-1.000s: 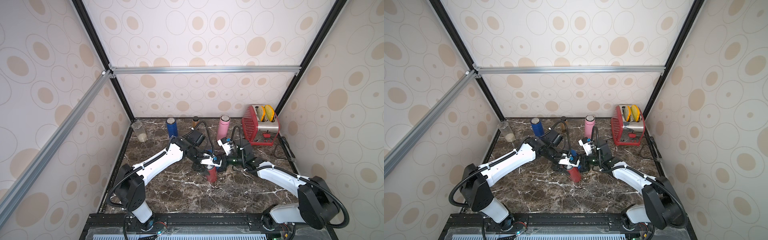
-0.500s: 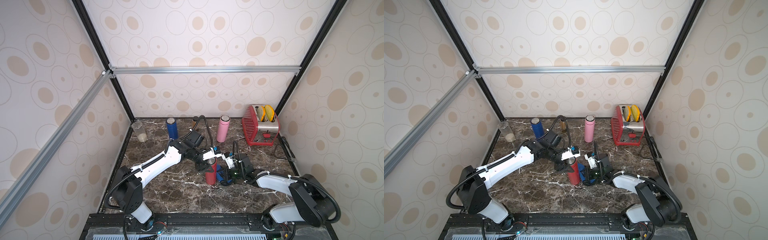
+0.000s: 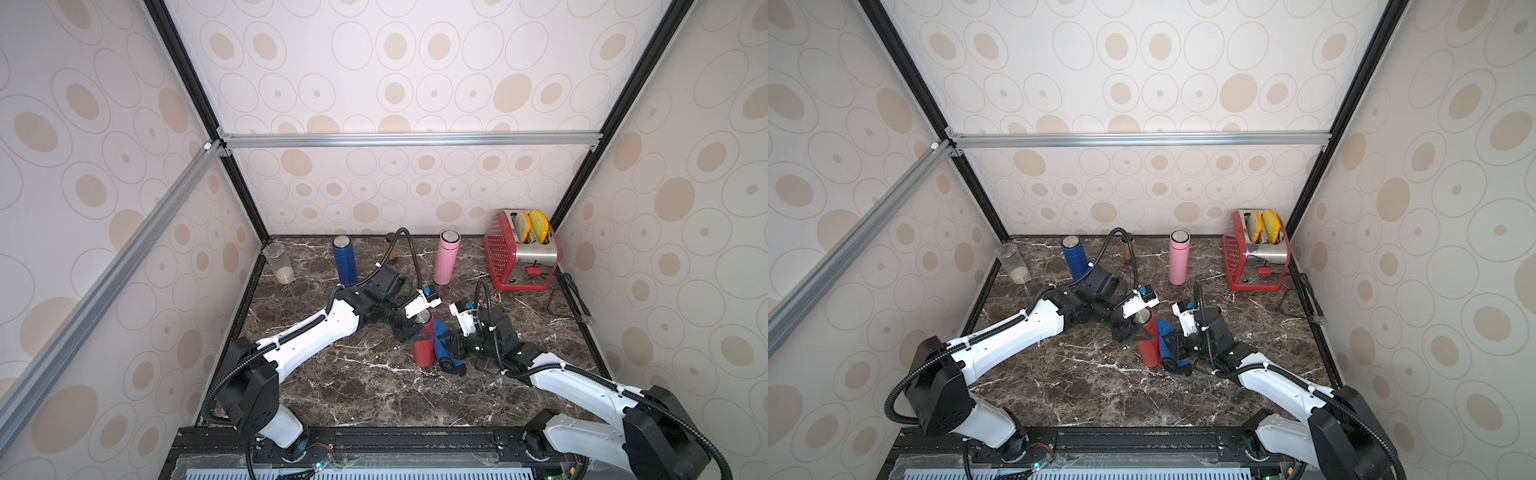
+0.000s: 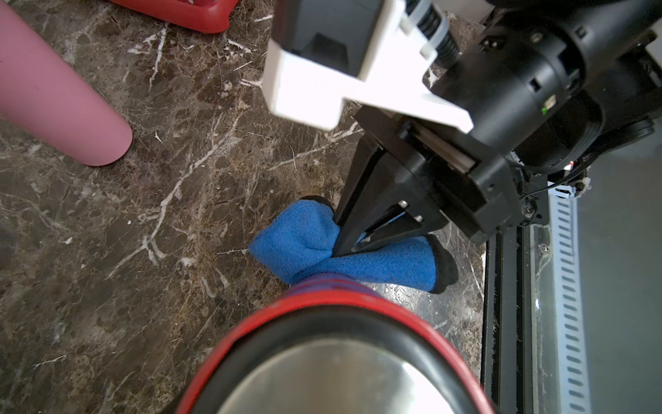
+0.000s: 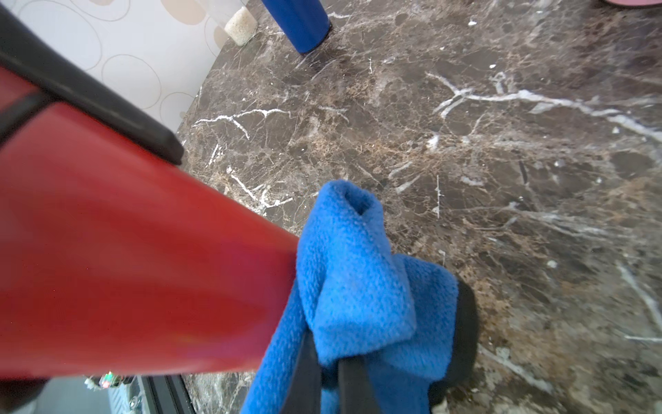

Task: Wipe the surface of the thermos
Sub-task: Wipe the dirt from the surface of the thermos.

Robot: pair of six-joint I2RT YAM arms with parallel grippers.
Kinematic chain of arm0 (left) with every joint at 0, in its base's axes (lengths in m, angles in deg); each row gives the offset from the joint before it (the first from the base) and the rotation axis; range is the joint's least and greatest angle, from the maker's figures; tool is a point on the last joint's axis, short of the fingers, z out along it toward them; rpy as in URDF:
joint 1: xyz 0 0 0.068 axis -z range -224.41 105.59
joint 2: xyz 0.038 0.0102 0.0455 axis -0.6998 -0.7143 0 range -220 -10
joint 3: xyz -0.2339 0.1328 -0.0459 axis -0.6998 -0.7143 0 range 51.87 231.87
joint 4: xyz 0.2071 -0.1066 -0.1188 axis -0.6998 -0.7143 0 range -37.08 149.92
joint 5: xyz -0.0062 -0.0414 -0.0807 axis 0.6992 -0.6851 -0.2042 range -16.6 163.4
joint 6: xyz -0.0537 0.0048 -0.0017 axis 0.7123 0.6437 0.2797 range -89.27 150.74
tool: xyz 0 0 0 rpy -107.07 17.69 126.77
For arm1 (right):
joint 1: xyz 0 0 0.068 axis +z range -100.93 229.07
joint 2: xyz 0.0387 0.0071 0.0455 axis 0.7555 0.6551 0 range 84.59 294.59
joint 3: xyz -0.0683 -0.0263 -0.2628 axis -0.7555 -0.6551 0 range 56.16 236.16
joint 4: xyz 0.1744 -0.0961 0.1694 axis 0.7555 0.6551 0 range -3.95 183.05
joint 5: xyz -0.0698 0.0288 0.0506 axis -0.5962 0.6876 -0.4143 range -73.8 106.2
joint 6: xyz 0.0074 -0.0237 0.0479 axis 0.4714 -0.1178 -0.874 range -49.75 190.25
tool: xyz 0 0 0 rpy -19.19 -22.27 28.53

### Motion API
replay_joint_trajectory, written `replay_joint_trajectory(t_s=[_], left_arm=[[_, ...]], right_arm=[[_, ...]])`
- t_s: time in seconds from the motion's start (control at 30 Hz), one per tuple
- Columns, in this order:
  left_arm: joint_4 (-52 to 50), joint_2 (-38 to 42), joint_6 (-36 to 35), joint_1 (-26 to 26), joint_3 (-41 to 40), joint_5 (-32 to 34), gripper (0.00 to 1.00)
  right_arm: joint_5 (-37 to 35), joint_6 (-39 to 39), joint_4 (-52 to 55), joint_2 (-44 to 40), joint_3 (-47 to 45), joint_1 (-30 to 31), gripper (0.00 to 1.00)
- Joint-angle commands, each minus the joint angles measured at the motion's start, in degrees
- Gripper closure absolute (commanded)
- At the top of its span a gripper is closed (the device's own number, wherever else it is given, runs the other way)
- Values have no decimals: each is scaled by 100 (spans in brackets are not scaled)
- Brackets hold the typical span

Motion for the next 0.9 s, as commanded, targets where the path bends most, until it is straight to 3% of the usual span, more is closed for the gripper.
replay_joint_trajectory(t_s=[0.0, 0.37, 0.57, 0.87], left_arm=[[633, 60, 28, 253, -149, 394, 80], [1220, 302, 297, 542, -570, 933, 60], [1519, 369, 428, 551, -731, 1035, 42], [1514, 483, 362, 558, -687, 982, 27]], right_arm=[[112, -136, -107, -42, -113, 224, 100], [-62, -242, -300, -29, -293, 341, 100], [-138, -251, -266, -121, -366, 366, 100], [-223, -243, -160, -289, -428, 367, 100]])
